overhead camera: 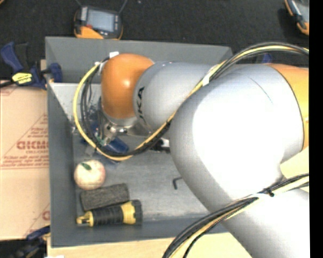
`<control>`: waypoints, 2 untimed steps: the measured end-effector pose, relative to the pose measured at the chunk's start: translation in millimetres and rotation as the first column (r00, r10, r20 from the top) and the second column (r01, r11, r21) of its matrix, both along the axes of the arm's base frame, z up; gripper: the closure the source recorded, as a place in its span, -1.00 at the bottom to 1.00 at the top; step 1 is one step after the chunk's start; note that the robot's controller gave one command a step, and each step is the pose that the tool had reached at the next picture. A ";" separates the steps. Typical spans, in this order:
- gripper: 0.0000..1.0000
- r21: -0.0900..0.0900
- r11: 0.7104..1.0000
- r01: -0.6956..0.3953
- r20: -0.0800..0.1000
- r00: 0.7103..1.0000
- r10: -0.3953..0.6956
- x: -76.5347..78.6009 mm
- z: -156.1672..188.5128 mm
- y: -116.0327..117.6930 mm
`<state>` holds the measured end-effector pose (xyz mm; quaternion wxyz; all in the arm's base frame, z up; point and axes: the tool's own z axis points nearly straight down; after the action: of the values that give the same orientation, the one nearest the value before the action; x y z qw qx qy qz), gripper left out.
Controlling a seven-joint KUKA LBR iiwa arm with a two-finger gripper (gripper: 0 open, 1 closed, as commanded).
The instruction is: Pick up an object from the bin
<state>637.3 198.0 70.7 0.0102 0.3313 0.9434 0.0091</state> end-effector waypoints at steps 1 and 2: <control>1.00 0.000 1.000 -0.001 0.000 1.000 0.001 0.1 0.2 0.3; 1.00 -0.003 1.000 -0.001 -0.008 1.000 0.001 -2.5 33.0 -1.1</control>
Offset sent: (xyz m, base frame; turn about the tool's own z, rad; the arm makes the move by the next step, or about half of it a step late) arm 0.0000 0.0001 0.0728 -0.0004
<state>634.8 196.8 103.7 0.0067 0.3307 0.9437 0.0065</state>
